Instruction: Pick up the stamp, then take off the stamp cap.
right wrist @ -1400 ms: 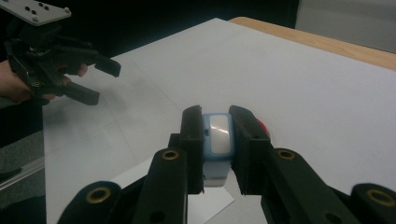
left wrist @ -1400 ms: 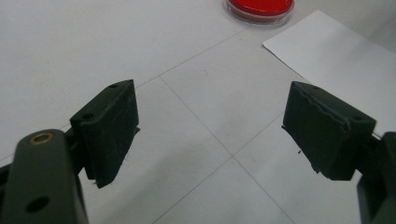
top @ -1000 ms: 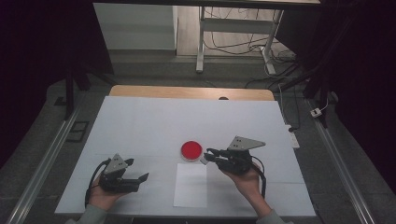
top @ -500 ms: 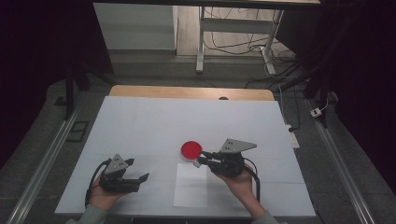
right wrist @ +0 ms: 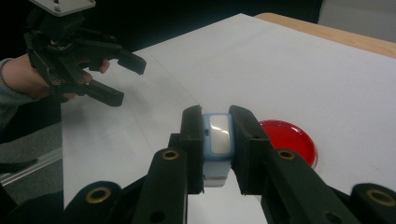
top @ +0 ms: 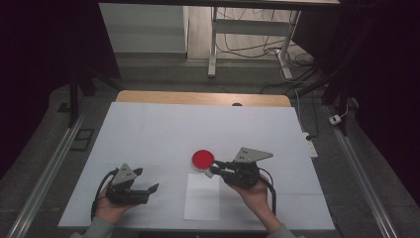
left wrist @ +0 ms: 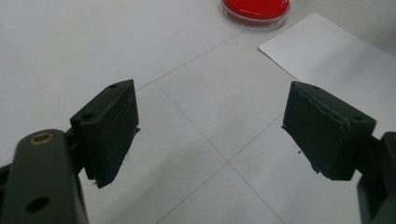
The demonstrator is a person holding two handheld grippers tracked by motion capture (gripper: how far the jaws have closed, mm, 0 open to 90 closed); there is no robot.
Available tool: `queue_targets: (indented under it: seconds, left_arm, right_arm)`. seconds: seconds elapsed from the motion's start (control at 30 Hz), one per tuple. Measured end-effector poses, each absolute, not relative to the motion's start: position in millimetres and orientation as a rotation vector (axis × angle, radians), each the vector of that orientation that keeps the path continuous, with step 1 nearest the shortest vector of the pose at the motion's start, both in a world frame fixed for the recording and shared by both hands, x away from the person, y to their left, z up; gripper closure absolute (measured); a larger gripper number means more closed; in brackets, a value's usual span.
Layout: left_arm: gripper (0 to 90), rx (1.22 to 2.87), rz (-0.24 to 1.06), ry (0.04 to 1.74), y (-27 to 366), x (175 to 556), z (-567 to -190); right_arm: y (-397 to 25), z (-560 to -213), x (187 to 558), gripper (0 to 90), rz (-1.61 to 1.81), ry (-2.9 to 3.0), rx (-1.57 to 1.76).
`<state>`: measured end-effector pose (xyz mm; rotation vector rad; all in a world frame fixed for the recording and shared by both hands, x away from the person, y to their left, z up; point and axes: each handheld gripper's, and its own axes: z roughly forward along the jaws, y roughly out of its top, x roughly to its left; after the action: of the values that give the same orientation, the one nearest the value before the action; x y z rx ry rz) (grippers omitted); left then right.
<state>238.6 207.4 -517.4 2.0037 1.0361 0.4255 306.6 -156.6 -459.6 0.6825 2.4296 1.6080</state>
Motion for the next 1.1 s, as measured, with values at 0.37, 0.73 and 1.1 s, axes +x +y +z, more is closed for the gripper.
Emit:
queue_targets:
  seconds: [0.37, 0.73, 1.1]
  left_arm:
    - [18.9, 2.009, 0.437, 1.002, 198.2, 239.9, -511.7]
    - [18.9, 2.019, 0.445, 0.959, 179.1, 244.6, -505.2]
    - [19.6, 2.027, 0.435, 0.919, 160.3, 250.4, -500.6]
  right_arm:
    - [-158.6, -458.6, 307.4, 75.1, 1.603, 2.423, 0.684]
    - [-161.0, -456.7, 307.1, 75.1, 1.611, 2.408, 0.691]
    - [-160.3, -456.5, 306.7, 75.1, 1.612, 2.407, 0.688]
